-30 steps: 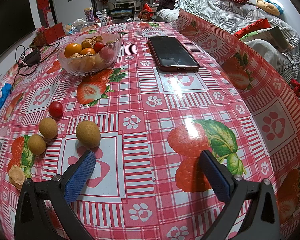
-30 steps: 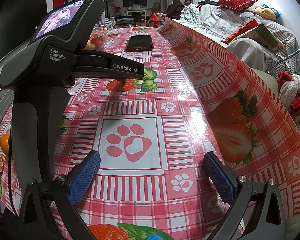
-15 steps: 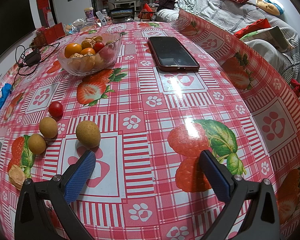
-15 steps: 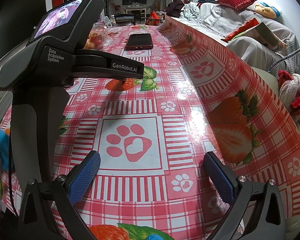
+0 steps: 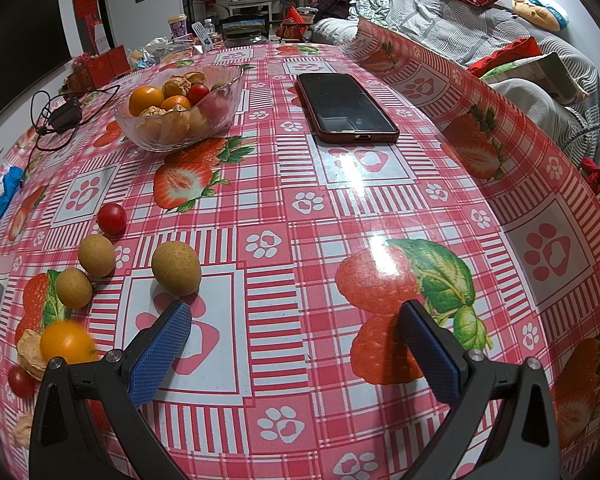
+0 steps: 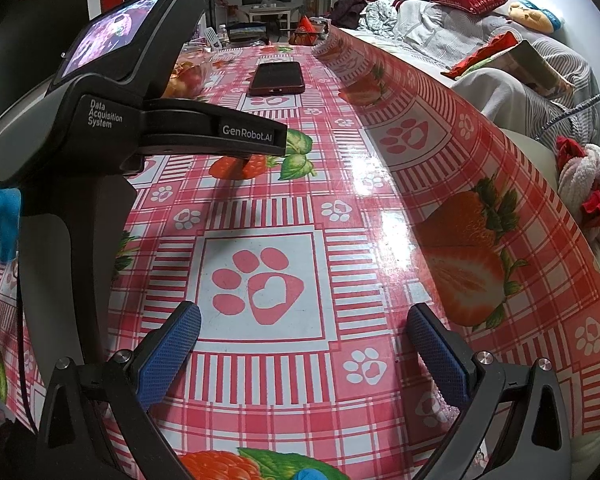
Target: Organize fruits
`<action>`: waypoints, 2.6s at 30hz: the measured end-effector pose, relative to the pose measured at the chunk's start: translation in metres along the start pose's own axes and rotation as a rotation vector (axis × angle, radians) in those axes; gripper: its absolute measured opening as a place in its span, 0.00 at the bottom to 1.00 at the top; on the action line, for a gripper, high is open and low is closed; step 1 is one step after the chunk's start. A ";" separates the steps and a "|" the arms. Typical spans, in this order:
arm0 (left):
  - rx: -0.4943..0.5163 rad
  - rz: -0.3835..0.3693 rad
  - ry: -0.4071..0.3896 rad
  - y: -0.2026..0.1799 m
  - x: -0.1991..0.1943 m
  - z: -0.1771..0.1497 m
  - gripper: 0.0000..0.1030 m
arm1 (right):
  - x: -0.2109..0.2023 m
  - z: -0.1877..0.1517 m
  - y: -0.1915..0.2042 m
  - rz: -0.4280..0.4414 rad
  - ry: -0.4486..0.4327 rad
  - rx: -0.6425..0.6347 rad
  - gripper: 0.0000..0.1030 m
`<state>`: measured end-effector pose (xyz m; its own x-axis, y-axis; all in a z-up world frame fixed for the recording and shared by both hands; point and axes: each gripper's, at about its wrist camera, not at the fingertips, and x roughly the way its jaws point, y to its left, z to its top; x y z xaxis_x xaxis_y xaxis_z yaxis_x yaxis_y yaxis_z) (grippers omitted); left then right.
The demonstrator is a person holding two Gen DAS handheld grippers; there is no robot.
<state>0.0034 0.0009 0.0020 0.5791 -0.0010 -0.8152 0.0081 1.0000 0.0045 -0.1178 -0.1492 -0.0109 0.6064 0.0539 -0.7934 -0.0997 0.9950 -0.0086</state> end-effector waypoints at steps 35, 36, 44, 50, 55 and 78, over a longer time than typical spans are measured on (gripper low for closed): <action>0.086 -0.017 0.072 -0.006 -0.004 -0.003 1.00 | 0.001 0.006 0.000 0.004 0.037 -0.001 1.00; 0.094 0.017 0.068 -0.006 -0.010 -0.001 1.00 | 0.002 0.007 0.000 0.005 0.045 -0.002 1.00; 0.161 -0.038 -0.093 0.027 -0.107 -0.009 1.00 | 0.005 0.012 -0.002 0.009 0.070 -0.006 1.00; 0.053 -0.027 -0.029 0.111 -0.125 -0.053 1.00 | 0.009 0.020 -0.002 -0.002 0.137 0.011 1.00; -0.044 -0.034 0.065 0.164 -0.112 -0.102 1.00 | -0.002 0.018 0.011 0.084 0.147 0.062 1.00; -0.007 -0.010 0.075 0.179 -0.061 -0.091 1.00 | -0.006 0.009 0.080 0.099 0.188 -0.100 1.00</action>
<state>-0.1046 0.1805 0.0004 0.5160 -0.0105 -0.8565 0.0073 0.9999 -0.0078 -0.1227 -0.0689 -0.0017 0.4330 0.1245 -0.8927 -0.2344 0.9719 0.0218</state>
